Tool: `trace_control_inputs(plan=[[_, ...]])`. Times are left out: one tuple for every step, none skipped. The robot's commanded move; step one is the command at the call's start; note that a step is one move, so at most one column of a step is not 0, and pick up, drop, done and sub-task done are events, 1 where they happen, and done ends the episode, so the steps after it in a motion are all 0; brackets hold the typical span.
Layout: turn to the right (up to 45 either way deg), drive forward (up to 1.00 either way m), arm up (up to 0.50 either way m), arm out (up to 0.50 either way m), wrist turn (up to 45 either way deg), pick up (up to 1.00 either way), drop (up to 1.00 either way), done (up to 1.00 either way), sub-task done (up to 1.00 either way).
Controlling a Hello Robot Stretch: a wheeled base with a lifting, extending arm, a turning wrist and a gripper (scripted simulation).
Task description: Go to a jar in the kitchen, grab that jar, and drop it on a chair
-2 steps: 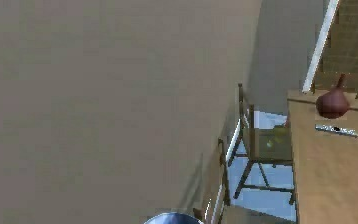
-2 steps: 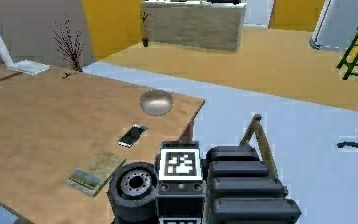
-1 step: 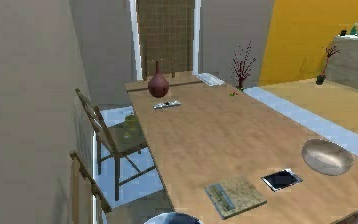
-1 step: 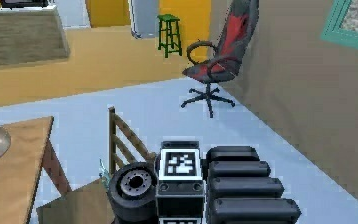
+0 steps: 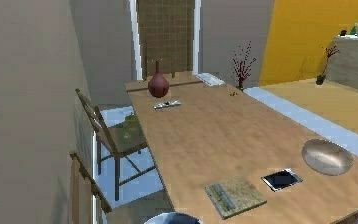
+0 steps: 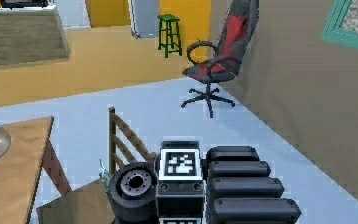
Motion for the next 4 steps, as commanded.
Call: trace_control_inputs(plan=[[-18.0, 0.0, 0.0, 0.0, 0.0, 0.0, 0.0, 0.0, 0.0], [12.0, 0.0, 0.0, 0.0, 0.0, 0.0, 0.0, 0.0, 0.0], [-9.0, 0.0, 0.0, 0.0, 0.0, 0.0, 0.0, 0.0, 0.0], [9.0, 0.0, 0.0, 0.0, 0.0, 0.0, 0.0, 0.0, 0.0]])
